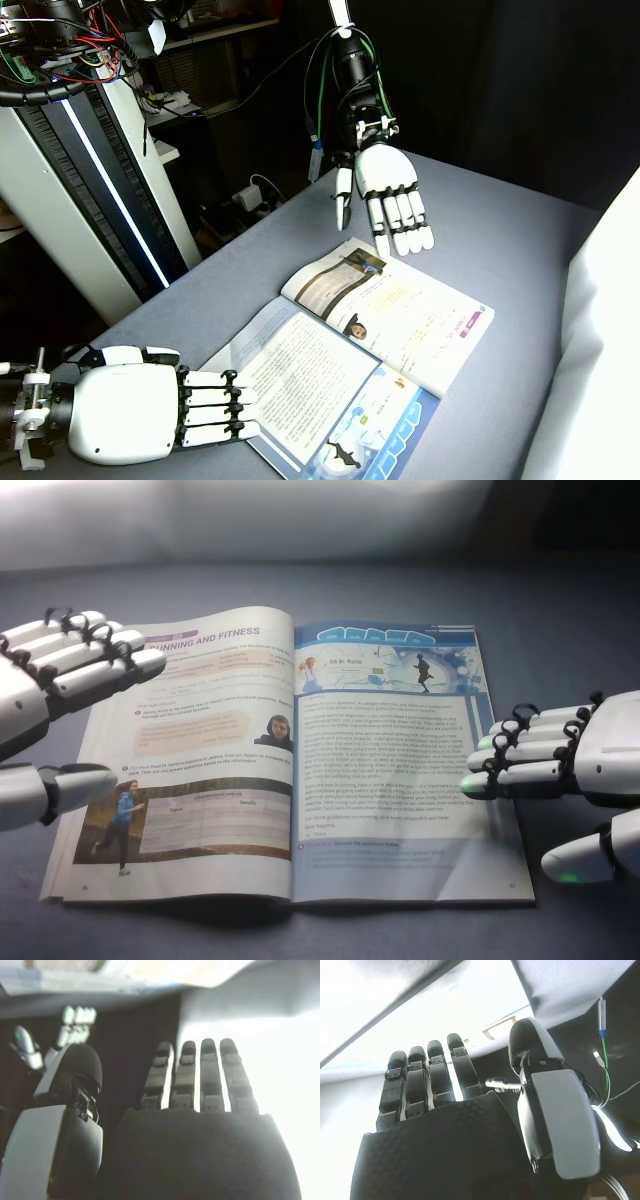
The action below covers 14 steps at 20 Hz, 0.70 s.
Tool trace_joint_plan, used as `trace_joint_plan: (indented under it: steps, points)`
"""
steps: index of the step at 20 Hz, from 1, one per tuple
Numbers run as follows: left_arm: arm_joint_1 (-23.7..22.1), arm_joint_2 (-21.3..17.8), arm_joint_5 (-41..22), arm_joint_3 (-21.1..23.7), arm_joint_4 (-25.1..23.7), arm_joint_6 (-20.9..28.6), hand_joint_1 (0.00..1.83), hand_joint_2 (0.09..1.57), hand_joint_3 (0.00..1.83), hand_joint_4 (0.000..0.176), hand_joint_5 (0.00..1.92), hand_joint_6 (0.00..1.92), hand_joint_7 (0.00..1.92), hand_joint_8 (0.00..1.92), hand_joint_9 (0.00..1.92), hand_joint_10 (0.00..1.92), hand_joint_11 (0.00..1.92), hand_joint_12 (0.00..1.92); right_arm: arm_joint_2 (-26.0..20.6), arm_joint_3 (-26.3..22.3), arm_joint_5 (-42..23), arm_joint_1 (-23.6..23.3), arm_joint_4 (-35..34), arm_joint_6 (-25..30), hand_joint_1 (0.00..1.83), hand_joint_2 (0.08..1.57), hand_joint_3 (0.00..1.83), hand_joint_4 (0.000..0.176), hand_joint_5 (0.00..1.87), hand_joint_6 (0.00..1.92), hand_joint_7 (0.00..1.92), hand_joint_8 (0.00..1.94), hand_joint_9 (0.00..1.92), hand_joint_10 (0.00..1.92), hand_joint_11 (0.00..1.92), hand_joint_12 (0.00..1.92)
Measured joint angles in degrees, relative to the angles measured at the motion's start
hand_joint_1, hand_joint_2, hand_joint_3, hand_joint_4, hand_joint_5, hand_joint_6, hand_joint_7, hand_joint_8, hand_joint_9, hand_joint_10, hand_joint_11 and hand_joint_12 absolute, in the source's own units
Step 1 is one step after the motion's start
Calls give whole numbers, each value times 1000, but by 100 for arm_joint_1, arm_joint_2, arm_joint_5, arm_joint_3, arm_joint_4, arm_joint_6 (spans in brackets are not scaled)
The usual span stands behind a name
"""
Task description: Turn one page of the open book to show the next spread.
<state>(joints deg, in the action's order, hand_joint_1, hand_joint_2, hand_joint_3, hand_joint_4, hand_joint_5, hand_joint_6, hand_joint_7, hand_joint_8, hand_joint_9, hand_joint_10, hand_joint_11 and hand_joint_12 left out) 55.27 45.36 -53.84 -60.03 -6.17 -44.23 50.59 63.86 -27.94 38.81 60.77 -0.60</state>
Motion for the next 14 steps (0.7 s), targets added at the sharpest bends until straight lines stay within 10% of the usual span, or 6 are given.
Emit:
trace_joint_plan:
  steps: [8,14]
  points:
    - [120,-83,-116,79,90,-52,297,1389,0,12,53,8,0,0,0,0,0,0,361,223,24,0,415,387,0,1279,0,0,37,15,0,0,0,0,0,0]
    - [435,-304,-210,208,337,-173,316,1400,0,28,48,6,0,0,0,0,0,0,680,439,-46,-7,400,385,0,1272,0,0,0,0,0,0,0,0,0,0]
